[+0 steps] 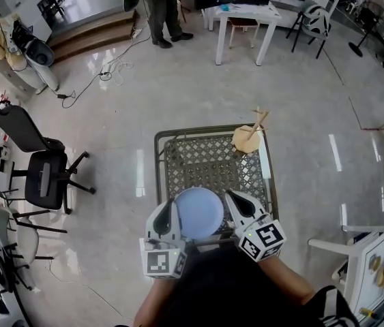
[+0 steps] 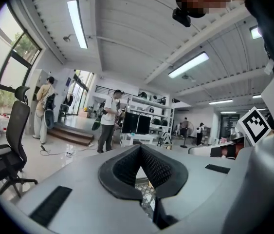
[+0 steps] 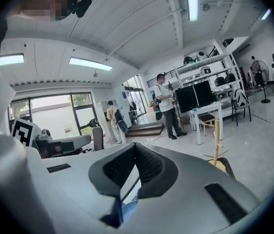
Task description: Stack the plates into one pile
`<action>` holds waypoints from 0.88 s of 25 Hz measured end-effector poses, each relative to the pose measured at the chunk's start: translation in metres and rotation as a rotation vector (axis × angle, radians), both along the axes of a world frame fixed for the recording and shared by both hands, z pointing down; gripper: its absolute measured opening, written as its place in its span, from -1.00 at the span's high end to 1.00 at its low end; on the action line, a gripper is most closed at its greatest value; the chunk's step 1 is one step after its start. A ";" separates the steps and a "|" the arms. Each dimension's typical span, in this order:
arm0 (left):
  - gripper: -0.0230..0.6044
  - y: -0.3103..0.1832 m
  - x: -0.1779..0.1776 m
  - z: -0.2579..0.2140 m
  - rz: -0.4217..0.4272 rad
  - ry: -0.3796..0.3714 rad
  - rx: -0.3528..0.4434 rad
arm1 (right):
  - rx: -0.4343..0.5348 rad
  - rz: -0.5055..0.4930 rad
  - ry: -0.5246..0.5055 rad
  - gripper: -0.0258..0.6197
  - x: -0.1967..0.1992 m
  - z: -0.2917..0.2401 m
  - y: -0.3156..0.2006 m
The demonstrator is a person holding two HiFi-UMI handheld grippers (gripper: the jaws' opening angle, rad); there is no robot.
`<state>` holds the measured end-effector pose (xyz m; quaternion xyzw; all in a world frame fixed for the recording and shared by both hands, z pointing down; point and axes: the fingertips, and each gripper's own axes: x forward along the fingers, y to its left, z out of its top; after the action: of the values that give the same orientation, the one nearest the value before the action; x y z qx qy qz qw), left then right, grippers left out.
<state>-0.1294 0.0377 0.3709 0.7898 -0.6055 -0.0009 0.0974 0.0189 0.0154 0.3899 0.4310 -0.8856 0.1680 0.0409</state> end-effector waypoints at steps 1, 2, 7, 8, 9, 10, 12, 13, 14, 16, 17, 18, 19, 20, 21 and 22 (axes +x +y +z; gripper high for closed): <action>0.88 0.001 -0.001 0.001 -0.003 0.002 -0.001 | 0.004 0.001 0.002 0.89 0.000 -0.001 0.002; 0.88 0.002 -0.002 0.002 -0.004 0.005 -0.005 | 0.007 0.001 0.005 0.89 -0.001 -0.001 0.003; 0.88 0.004 -0.002 0.005 0.004 0.019 -0.015 | -0.005 0.004 0.013 0.89 -0.003 0.004 0.005; 0.88 0.004 -0.001 0.005 0.005 0.020 -0.016 | -0.006 0.005 0.014 0.89 -0.003 0.005 0.006; 0.88 0.004 0.000 0.005 0.007 0.021 -0.017 | -0.007 0.005 0.017 0.89 -0.002 0.005 0.006; 0.88 0.004 0.001 0.005 0.010 0.022 -0.016 | -0.008 0.006 0.023 0.89 -0.002 0.006 0.007; 0.88 0.003 0.002 0.004 0.016 0.025 -0.014 | -0.014 0.003 0.032 0.89 -0.003 0.008 0.009; 0.88 0.002 0.002 0.003 0.017 0.029 -0.015 | -0.017 0.001 0.034 0.89 -0.003 0.009 0.009; 0.88 0.002 0.002 0.003 0.018 0.033 -0.017 | -0.020 0.000 0.035 0.89 -0.004 0.010 0.009; 0.88 0.002 0.003 0.003 0.017 0.040 -0.024 | -0.026 0.000 0.034 0.89 -0.004 0.012 0.010; 0.88 0.002 0.003 0.004 0.017 0.039 -0.026 | -0.028 0.000 0.034 0.89 -0.004 0.012 0.010; 0.88 0.002 0.002 0.005 0.019 0.033 -0.024 | -0.028 0.000 0.034 0.89 -0.004 0.011 0.010; 0.88 0.002 0.002 0.005 0.021 0.029 -0.021 | -0.027 -0.001 0.034 0.89 -0.005 0.011 0.010; 0.88 0.002 0.002 0.006 0.023 0.027 -0.020 | -0.027 -0.001 0.034 0.89 -0.005 0.011 0.010; 0.88 0.001 0.002 0.006 0.025 0.027 -0.020 | -0.027 -0.001 0.034 0.89 -0.004 0.011 0.010; 0.88 0.001 0.003 0.007 0.028 0.029 -0.021 | -0.027 -0.001 0.034 0.89 -0.004 0.011 0.009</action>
<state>-0.1260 0.0384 0.3774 0.7971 -0.5929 -0.0046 0.1144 0.0149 0.0246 0.4012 0.4328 -0.8827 0.1724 0.0619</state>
